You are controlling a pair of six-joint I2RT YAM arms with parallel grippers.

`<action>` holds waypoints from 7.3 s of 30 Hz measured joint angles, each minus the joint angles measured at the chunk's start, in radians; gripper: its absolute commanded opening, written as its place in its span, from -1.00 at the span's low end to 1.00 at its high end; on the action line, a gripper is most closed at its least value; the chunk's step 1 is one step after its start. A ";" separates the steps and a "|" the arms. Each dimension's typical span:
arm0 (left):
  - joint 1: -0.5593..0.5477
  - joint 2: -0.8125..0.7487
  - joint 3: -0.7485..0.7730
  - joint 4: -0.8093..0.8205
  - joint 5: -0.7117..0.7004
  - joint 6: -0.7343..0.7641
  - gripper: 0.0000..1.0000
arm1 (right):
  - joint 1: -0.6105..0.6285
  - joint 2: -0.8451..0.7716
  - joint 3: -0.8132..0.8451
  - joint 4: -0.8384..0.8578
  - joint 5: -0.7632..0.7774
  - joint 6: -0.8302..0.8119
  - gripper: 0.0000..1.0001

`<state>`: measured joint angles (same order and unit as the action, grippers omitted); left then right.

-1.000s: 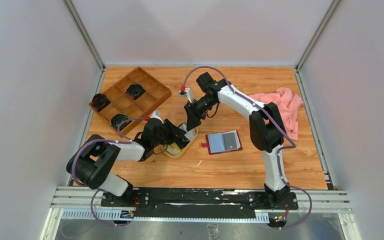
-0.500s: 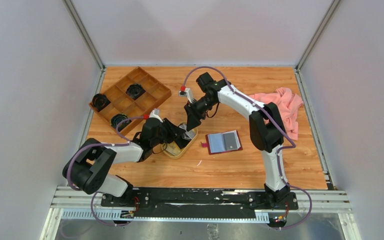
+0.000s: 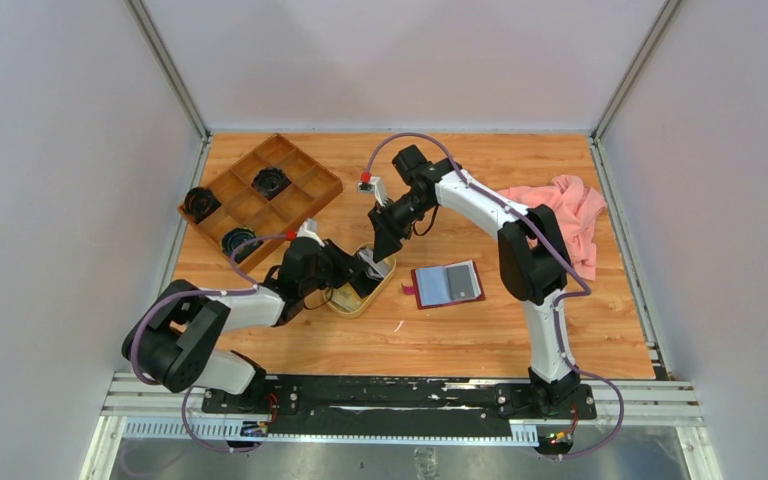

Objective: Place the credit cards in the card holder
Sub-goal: Pick up the credit card from the storage box.

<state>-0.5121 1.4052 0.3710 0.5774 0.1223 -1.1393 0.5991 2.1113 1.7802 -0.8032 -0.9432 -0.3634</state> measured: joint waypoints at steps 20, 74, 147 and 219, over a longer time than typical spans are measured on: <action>0.000 -0.097 -0.098 -0.003 -0.006 0.001 -0.90 | 0.000 0.001 0.000 0.000 -0.010 0.000 0.09; 0.015 -0.259 -0.211 -0.037 0.028 0.067 -0.94 | 0.132 0.140 -0.021 0.261 0.011 0.349 -0.95; -0.190 -0.404 -0.038 0.225 0.266 0.422 -1.00 | -0.187 -0.542 -0.544 0.133 -0.360 -0.171 0.18; -0.069 0.220 0.121 0.623 0.372 0.248 -1.00 | -0.351 -0.510 -0.540 0.093 -0.048 -0.190 -0.78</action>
<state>-0.5808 1.6249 0.4919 1.1999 0.4938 -0.8913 0.2478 1.6016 1.2404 -0.7105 -0.9916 -0.5529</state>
